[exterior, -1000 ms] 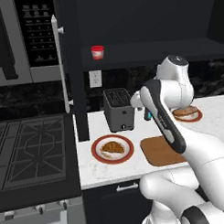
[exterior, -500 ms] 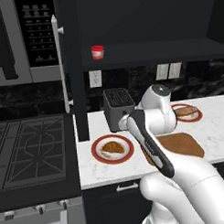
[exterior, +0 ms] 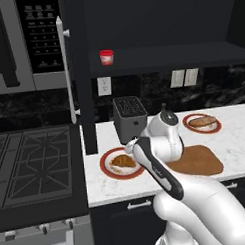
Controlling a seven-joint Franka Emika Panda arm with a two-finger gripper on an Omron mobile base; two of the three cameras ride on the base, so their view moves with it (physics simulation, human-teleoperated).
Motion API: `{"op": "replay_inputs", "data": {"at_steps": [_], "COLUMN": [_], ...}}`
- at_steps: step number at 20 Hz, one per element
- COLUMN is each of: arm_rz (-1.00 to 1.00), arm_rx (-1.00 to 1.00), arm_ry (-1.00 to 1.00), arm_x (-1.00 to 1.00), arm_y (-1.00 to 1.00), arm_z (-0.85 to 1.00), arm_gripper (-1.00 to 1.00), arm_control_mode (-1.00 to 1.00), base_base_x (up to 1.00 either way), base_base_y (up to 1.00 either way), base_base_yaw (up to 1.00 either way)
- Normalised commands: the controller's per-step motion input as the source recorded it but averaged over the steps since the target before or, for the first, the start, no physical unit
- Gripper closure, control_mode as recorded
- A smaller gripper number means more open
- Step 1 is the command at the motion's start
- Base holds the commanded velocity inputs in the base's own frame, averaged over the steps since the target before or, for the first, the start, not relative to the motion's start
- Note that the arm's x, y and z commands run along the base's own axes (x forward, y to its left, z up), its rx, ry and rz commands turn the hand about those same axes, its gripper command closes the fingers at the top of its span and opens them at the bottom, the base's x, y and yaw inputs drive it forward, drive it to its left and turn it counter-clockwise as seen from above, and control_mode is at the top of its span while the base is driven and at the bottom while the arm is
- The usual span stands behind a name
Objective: From the different types of pastries on the counter, select a croissant and place it on the cutting board. Then retrieve a jar of jam from the cabinet and place it alongside the croissant on the cutting board.
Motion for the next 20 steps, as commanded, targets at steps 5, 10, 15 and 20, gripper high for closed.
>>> {"op": "replay_inputs", "data": {"at_steps": [5, 10, 15, 20], "arm_rz": [0.05, 0.09, 0.08, 0.06], "arm_rx": [-0.03, -0.10, -0.07, 0.00], "arm_ry": [0.00, 0.07, 0.07, 0.04], "arm_x": [0.51, 0.02, 0.07, 0.43], "arm_y": [0.16, 0.15, 0.07, 0.11], "arm_z": [-0.23, -0.40, -0.14, -0.10], "arm_gripper": [-1.00, -1.00, -1.00, -1.00], "arm_control_mode": [-1.00, -1.00, -1.00, -1.00], "base_base_x": [0.00, 0.00, 0.00, 0.00], "base_base_y": [0.00, 0.00, 0.00, 0.00], "base_base_yaw": [0.00, 0.00, 0.00, 0.00]}}
